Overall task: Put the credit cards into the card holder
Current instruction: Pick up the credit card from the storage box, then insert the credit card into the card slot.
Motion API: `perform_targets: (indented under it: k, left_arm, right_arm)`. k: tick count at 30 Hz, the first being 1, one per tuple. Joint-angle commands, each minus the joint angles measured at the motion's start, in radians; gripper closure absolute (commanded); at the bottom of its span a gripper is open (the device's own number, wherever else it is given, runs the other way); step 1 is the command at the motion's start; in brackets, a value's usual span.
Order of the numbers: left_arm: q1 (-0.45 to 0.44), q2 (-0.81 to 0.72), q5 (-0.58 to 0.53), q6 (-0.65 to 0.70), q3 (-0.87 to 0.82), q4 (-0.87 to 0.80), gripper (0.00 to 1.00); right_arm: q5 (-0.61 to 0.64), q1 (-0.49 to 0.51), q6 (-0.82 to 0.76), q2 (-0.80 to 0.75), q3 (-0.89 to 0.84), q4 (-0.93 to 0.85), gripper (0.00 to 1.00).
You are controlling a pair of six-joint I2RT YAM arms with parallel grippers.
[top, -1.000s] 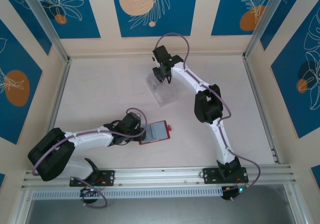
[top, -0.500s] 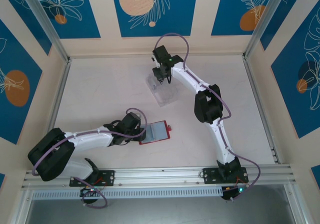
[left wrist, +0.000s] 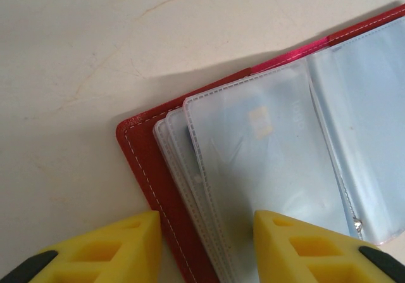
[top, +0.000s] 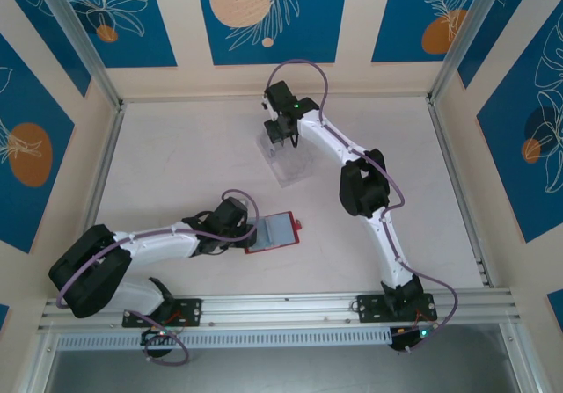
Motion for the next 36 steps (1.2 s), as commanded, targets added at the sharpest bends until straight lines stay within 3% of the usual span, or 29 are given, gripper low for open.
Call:
perform_targets:
  k: [1, 10, 17, 22, 27, 36]
  left_arm:
    - [0.003, 0.0, -0.006, -0.01, -0.03, -0.08, 0.59]
    - [0.002, -0.006, -0.007, -0.01, -0.03, -0.087, 0.59]
    - [0.002, -0.006, -0.007, -0.003, -0.027, -0.089, 0.59]
    - [0.003, -0.006, -0.005, 0.007, -0.023, -0.094, 0.6]
    - [0.002, -0.003, -0.004, 0.01, -0.023, -0.094, 0.6]
    - [0.002, 0.004, -0.003, 0.009, -0.027, -0.099, 0.62]
  right_arm:
    - [-0.023, 0.002, -0.016, 0.005, 0.046, -0.024, 1.0]
    - [-0.041, 0.001, -0.011, -0.108, 0.049, -0.025, 1.0]
    - [-0.03, 0.017, 0.015, -0.281, -0.056, -0.001, 1.0]
    - [-0.046, 0.042, 0.072, -0.472, -0.291, 0.076, 1.0]
    - [-0.162, 0.057, 0.195, -0.687, -0.645, 0.206, 1.0]
    - [-0.366, 0.12, 0.454, -0.924, -1.25, 0.613, 1.0]
